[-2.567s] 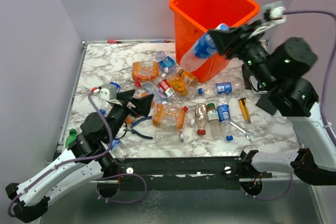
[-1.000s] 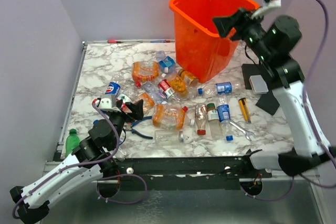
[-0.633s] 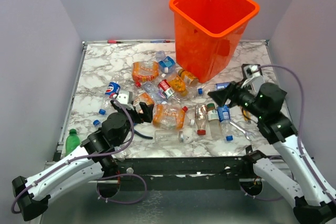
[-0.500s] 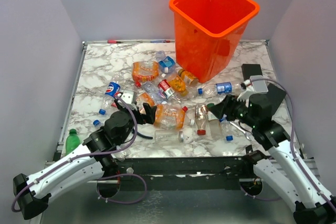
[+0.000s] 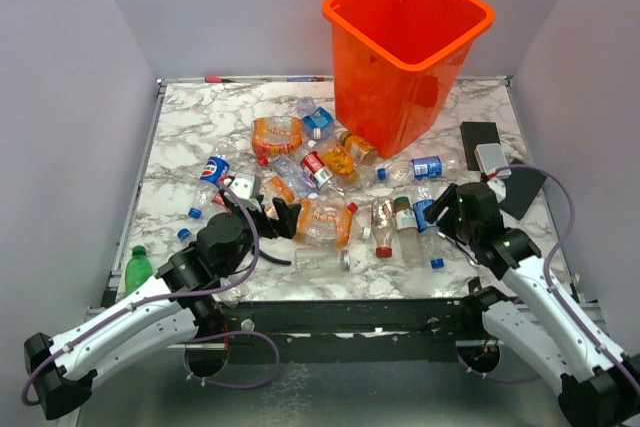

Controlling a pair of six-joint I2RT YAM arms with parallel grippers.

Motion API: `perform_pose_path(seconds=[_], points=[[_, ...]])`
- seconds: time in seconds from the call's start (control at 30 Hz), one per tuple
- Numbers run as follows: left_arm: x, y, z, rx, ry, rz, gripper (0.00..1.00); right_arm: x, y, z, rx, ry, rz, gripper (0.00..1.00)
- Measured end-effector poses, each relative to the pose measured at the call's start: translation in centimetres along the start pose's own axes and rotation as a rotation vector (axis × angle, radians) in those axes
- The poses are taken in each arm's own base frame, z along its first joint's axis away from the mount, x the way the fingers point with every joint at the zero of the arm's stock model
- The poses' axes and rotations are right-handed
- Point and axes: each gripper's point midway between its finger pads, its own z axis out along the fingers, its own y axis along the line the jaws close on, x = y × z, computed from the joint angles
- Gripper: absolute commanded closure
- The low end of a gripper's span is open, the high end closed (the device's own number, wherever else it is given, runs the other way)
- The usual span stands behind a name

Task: Put the plastic bottles in the bin
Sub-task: Pick up the plastic bottle at the center of the board.

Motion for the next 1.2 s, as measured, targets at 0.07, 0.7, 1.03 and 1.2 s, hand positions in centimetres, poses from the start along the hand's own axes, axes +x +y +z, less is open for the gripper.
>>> perform_pose_path(seconds=[0.07, 0.7, 1.03, 1.2], points=[[-0.1, -0.1, -0.1, 0.005, -0.004, -0.005, 0.01, 0.7, -0.6, 0.9, 0.043, 0.03, -0.008, 0.29], [-0.2, -0.9, -0.3, 0.049, 0.0, -0.014, 0.01, 3.6, -3.0, 4.8, 0.164, 0.107, -0.059, 0.32], [-0.4, -1.2, -0.3, 0.064, -0.008, -0.019, 0.01, 4.7, -0.4, 5.3, 0.036, 0.154, 0.011, 0.32], [-0.5, -1.2, -0.2, 0.067, -0.011, -0.021, 0.01, 4.7, -0.5, 5.4, 0.04, 0.153, 0.013, 0.31]])
